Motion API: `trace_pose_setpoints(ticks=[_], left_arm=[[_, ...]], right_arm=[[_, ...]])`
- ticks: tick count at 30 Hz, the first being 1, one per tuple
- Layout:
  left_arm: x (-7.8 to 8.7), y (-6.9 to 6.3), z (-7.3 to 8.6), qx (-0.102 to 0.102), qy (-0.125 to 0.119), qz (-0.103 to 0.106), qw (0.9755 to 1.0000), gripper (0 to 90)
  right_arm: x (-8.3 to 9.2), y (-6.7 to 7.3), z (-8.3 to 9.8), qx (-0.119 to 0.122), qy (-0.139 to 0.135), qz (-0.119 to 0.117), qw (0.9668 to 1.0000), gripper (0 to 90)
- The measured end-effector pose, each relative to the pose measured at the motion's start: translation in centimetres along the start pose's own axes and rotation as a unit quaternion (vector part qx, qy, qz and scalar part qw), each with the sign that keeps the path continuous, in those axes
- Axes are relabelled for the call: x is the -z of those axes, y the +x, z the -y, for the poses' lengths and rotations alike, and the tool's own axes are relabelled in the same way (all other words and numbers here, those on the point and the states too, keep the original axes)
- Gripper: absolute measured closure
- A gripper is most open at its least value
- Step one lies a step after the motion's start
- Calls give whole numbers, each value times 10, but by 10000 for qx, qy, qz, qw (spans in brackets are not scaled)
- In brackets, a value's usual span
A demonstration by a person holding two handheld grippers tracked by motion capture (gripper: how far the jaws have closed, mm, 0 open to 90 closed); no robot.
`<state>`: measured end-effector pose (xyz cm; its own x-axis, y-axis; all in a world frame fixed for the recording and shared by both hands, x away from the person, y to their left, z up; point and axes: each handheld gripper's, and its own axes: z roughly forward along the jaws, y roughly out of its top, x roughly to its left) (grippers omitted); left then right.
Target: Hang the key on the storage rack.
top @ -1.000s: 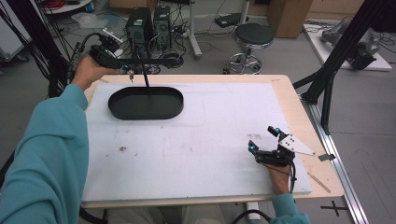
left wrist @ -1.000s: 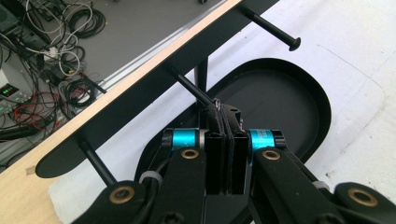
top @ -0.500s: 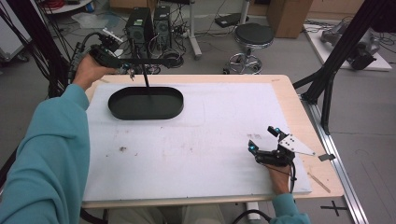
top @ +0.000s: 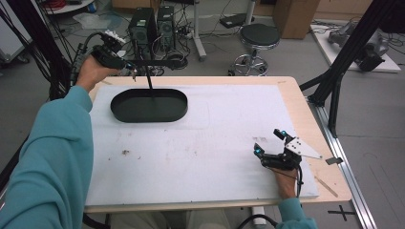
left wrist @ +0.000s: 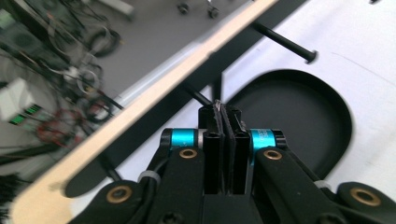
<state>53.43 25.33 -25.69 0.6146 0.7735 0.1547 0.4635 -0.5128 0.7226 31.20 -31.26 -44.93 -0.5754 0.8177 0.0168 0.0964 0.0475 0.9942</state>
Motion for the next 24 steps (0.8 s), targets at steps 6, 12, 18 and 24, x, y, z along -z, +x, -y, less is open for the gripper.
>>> trace_pose_setpoints(ticks=[6,12,18,24], left_arm=[[9,5,9,-130,-803,-296,9962,434],[28,-1,20,122,-1490,-44,9887,58],[62,-19,50,58,-2229,262,9745,17],[84,-53,103,76,-2914,518,9552,17]], right_arm=[[0,0,0,6,3,-3,10000,4],[0,0,0,-16,7,-6,10000,5],[0,-1,0,-32,8,-2,10000,5],[0,-1,0,3,0,-24,10000,5]])
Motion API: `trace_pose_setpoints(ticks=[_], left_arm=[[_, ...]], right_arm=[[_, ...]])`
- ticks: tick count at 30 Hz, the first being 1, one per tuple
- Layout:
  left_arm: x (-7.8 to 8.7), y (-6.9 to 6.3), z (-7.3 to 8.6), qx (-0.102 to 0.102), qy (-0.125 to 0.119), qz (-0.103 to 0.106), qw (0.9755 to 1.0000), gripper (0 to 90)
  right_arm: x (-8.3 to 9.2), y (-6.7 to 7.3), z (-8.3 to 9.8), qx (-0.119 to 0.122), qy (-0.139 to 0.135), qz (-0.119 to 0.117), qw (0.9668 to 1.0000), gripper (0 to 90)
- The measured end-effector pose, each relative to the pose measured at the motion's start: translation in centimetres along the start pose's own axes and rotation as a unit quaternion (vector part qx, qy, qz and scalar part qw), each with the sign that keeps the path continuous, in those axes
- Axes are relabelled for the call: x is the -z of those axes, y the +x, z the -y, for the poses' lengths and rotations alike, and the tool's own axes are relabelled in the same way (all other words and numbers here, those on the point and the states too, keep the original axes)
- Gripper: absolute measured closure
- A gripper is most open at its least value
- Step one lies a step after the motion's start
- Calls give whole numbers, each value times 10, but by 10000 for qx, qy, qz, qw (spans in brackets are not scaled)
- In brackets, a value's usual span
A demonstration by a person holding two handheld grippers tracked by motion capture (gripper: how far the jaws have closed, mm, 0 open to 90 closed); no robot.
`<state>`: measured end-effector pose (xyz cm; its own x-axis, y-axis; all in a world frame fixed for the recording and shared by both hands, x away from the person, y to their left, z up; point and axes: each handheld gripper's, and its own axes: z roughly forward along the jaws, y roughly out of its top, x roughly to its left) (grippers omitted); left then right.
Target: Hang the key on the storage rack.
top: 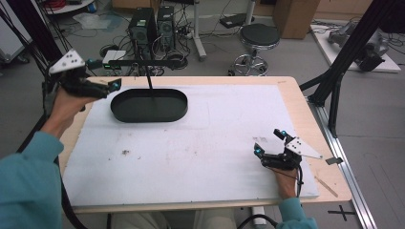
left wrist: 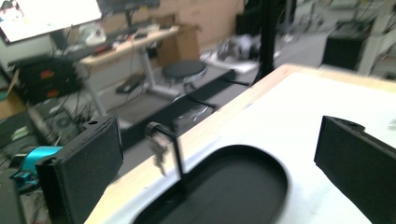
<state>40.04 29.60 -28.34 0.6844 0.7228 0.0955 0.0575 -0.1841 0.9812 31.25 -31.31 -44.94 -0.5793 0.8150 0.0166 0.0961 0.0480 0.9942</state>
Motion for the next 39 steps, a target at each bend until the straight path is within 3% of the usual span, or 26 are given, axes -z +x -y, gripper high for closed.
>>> trace_pose_setpoints(ticks=[5,11,14,17,21,23,25,29,31,39], left_arm=[[29,-30,36,195,-349,34,9992,17],[55,-60,83,304,-551,-82,9980,17],[60,-73,106,293,-634,-192,9974,17],[62,-83,127,408,-705,-232,9964,17],[64,-91,151,568,-749,-244,9953,17],[65,-93,162,541,-762,-263,9953,17],[65,-94,167,549,-656,-276,9960,17],[62,-93,175,684,-671,-189,9952,17],[61,-96,176,559,-658,-206,9961,17],[62,-95,177,637,-686,-233,9953,17]], right_arm=[[0,0,0,-4,1,7,10000,4],[0,1,0,16,5,25,10000,4],[0,2,0,16,29,33,10000,4],[0,2,0,71,15,42,10000,4],[0,2,0,86,21,46,10000,4],[0,2,0,108,17,41,9999,4],[0,2,0,120,18,41,9999,4],[0,3,0,118,38,46,9999,5],[0,4,0,127,55,47,9999,4],[-1,5,0,246,48,37,9997,4]])
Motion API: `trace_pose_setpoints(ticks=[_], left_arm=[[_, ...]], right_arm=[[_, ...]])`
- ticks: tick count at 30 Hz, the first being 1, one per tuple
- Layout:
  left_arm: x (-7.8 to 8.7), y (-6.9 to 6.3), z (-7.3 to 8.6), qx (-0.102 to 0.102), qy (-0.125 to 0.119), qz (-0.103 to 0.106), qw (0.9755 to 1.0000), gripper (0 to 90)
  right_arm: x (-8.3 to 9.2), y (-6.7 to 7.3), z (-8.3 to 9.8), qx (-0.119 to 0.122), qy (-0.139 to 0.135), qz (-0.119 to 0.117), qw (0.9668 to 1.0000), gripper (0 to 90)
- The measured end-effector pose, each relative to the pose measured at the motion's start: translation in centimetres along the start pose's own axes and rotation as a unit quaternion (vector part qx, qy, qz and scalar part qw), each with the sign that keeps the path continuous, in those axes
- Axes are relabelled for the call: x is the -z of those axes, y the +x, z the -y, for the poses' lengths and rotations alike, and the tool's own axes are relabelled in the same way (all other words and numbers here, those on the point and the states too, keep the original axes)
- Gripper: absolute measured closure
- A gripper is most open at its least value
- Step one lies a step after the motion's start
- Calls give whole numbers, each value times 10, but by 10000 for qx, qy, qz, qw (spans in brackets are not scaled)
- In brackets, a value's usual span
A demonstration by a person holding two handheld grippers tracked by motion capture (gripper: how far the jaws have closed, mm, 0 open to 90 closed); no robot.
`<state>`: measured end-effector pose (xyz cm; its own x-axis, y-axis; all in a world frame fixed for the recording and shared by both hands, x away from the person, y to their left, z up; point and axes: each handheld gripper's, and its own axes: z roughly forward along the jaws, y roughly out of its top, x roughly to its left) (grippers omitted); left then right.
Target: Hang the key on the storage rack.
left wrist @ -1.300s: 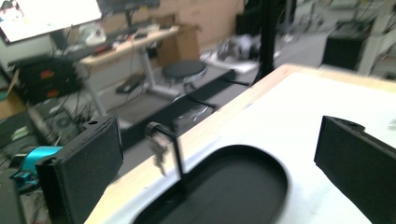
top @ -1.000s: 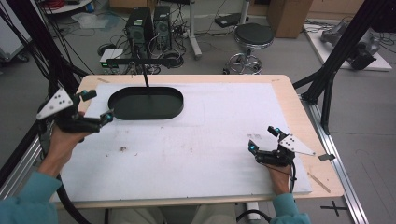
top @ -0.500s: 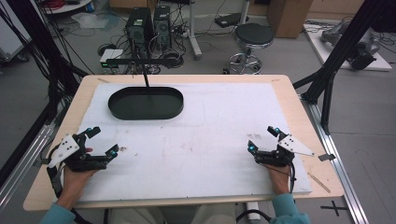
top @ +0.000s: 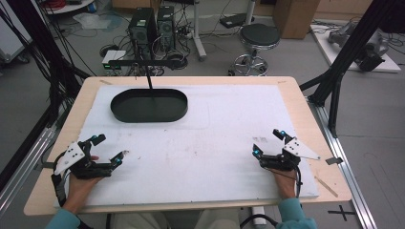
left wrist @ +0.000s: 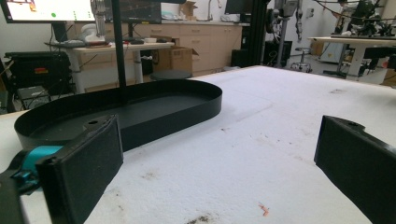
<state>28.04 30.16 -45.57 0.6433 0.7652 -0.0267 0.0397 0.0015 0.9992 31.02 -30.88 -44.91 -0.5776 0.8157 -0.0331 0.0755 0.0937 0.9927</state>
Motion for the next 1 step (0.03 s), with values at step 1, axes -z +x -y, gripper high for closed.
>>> trace_pose_setpoints(ticks=[1], left_arm=[[0,0,0,16,-7,4,10000,17]], right_arm=[[0,1,0,-20,29,-2,10000,4]])
